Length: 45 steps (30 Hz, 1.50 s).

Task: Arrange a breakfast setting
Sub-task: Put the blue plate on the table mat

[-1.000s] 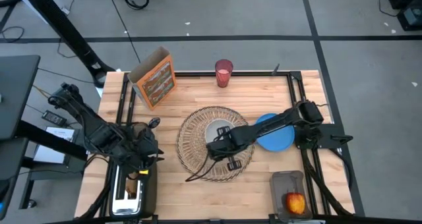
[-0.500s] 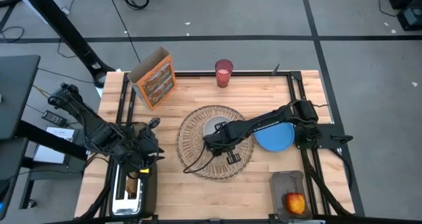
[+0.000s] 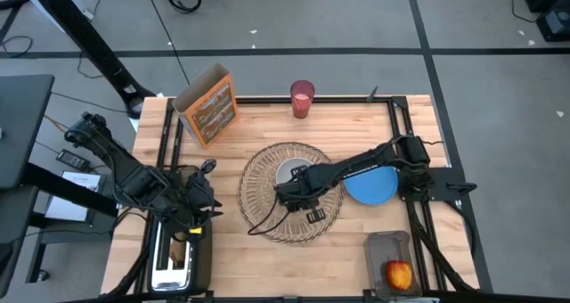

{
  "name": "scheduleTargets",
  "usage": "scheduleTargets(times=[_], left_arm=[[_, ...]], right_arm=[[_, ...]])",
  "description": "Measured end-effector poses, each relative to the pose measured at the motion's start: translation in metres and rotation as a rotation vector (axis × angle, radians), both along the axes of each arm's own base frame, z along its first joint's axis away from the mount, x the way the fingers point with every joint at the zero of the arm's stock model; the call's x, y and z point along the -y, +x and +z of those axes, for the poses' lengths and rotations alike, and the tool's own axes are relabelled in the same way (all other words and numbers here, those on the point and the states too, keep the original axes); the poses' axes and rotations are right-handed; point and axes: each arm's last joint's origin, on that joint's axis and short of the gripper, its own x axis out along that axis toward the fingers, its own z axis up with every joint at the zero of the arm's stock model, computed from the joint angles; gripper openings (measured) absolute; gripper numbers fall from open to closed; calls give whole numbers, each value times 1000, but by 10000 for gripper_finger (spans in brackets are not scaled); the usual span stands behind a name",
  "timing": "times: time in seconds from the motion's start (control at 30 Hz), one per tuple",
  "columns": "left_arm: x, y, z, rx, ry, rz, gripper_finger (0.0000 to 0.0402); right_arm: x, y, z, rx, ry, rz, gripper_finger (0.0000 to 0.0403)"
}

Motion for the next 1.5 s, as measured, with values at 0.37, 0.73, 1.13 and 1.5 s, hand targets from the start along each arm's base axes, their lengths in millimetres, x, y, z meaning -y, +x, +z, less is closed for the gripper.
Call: scheduleTargets(times=[0.37, 0.73, 1.13, 1.5], left_arm=[[1, 2, 2, 22, -24, 6, 105], [11, 13, 17, 203, -57, -88, 105], [20, 23, 40, 443, -156, -126, 105], [20, 23, 41, 448, -160, -124, 105]], right_arm=[[-26, -7, 92, 51, -76, -116, 183], [-35, -89, 180, 234, -5, -632, 183], [-66, -167, 118, 183, -47, -742, 183], [-46, -187, -9, 3, 52, -877, 182]])
